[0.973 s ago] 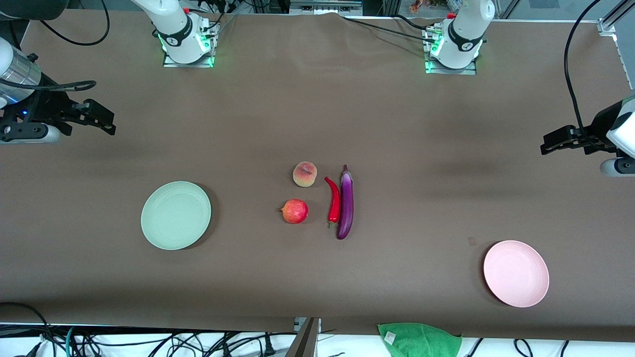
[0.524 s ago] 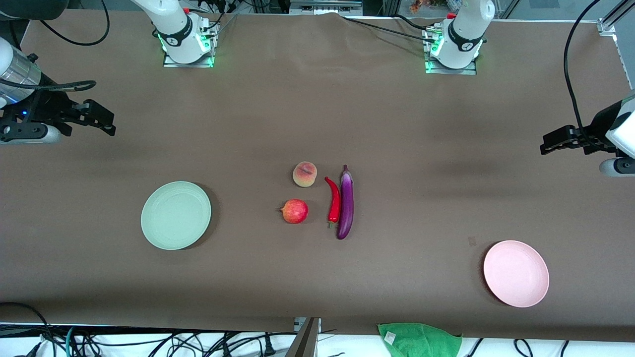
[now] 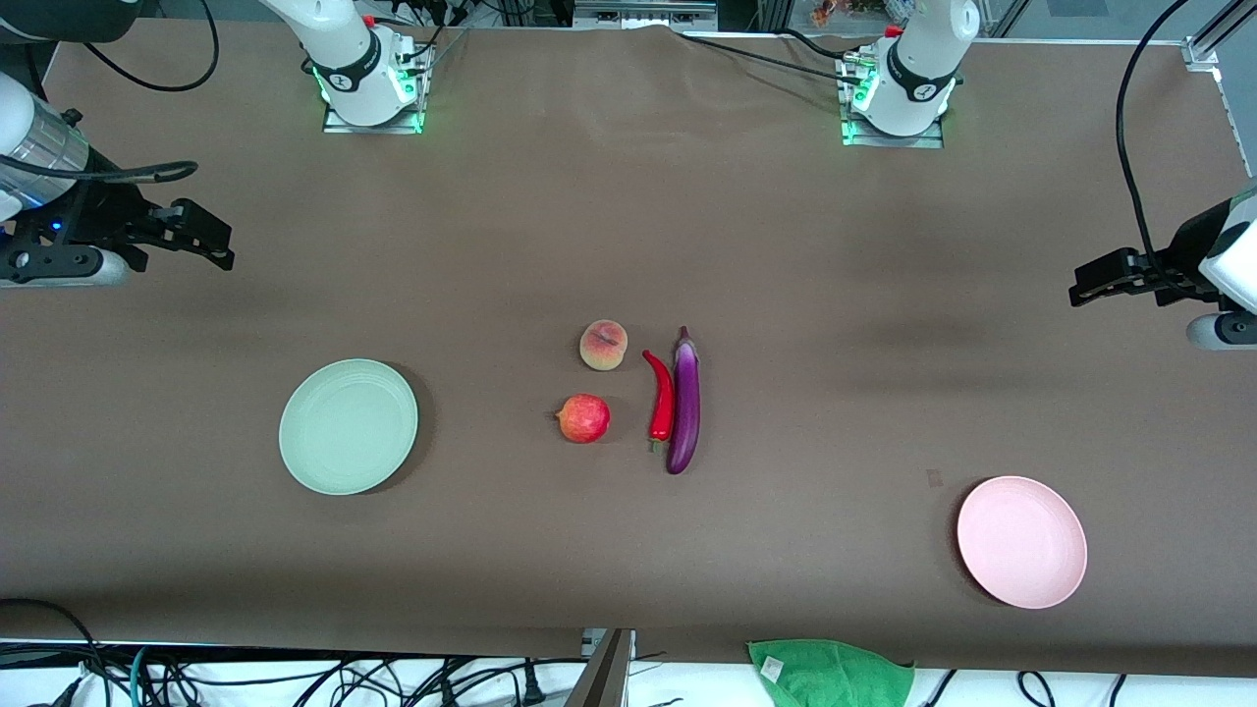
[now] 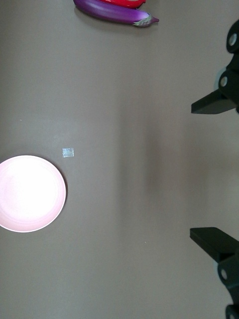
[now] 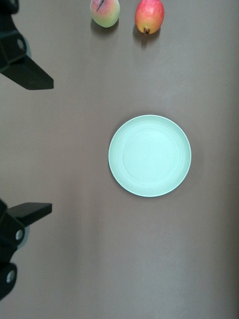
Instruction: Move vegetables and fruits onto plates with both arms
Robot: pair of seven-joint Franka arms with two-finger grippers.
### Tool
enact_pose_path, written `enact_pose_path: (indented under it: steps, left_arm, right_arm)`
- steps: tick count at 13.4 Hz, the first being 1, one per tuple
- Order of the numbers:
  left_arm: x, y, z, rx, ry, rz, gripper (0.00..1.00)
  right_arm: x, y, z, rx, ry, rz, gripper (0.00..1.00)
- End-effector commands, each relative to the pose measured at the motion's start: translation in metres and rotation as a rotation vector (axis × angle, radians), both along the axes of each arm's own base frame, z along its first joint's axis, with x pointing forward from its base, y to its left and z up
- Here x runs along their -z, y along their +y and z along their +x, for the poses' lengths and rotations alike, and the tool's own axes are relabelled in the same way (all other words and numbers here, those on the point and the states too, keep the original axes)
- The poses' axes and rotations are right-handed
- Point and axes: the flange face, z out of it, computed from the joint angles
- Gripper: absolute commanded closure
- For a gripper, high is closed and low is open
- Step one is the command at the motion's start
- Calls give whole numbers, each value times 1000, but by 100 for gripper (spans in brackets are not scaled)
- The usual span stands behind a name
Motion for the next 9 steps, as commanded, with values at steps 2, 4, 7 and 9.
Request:
enact_pose_path:
  steps: [2,4,7,9]
  left_arm:
    - [-5,-1,3,7,-4,-30,0]
    - [-5,1,3,6,-4,-30,0]
    - [-5,2,3,4,-4,-30,0]
    - [-5,2,3,4,-4,-30,0]
  right_arm:
    - [9,1,3,-50,19,8,0]
    - [17,2,6,-89,34,7,0]
    - [32,2,10,-93,66,6,0]
    - [32,0,7,-84,92,5,0]
